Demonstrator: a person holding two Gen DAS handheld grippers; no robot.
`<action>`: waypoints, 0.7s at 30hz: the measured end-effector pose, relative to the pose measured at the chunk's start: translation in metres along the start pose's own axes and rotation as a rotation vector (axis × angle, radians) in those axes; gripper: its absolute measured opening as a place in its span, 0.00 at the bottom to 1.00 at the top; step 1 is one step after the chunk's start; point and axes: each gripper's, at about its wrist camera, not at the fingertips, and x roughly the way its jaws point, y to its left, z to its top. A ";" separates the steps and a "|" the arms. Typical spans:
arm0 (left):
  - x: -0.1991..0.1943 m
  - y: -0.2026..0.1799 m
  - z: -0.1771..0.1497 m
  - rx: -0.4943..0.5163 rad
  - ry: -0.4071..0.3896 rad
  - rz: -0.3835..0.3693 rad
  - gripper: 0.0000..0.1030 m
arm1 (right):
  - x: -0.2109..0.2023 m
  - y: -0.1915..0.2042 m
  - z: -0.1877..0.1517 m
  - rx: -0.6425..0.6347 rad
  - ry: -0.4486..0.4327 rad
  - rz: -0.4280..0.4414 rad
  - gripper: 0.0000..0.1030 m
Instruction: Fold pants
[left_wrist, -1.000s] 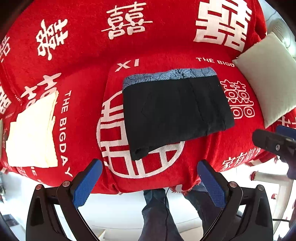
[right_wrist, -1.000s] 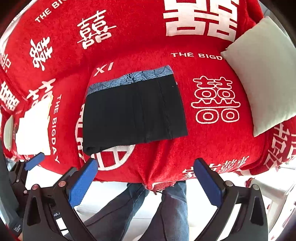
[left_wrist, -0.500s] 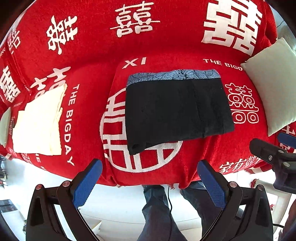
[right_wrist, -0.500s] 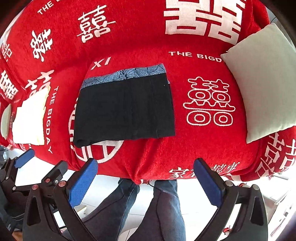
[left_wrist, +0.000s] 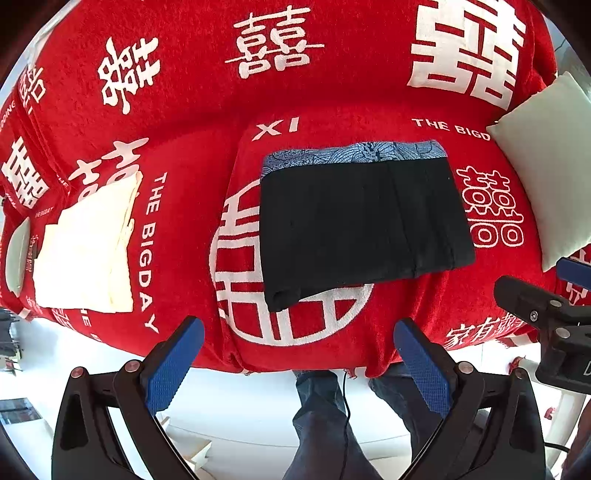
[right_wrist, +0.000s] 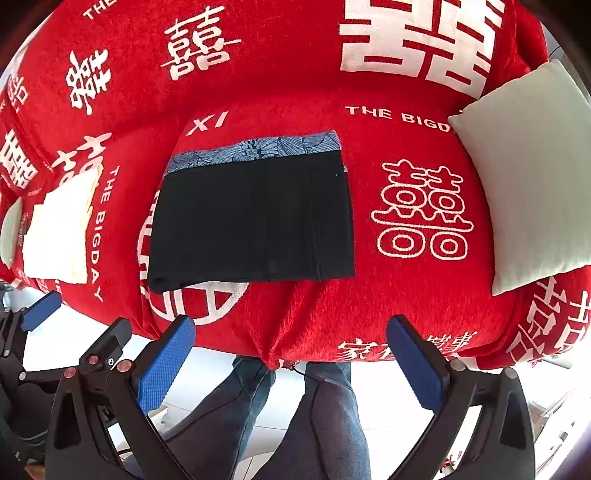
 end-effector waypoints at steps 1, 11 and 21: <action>0.000 0.000 0.000 0.001 0.001 -0.001 1.00 | 0.000 0.000 0.000 0.000 -0.001 0.000 1.00; 0.001 -0.001 -0.001 0.010 0.018 0.010 1.00 | -0.001 0.003 0.001 -0.014 -0.008 -0.009 1.00; -0.001 -0.001 -0.002 0.018 0.013 0.018 1.00 | -0.003 0.005 0.001 -0.019 -0.013 -0.008 1.00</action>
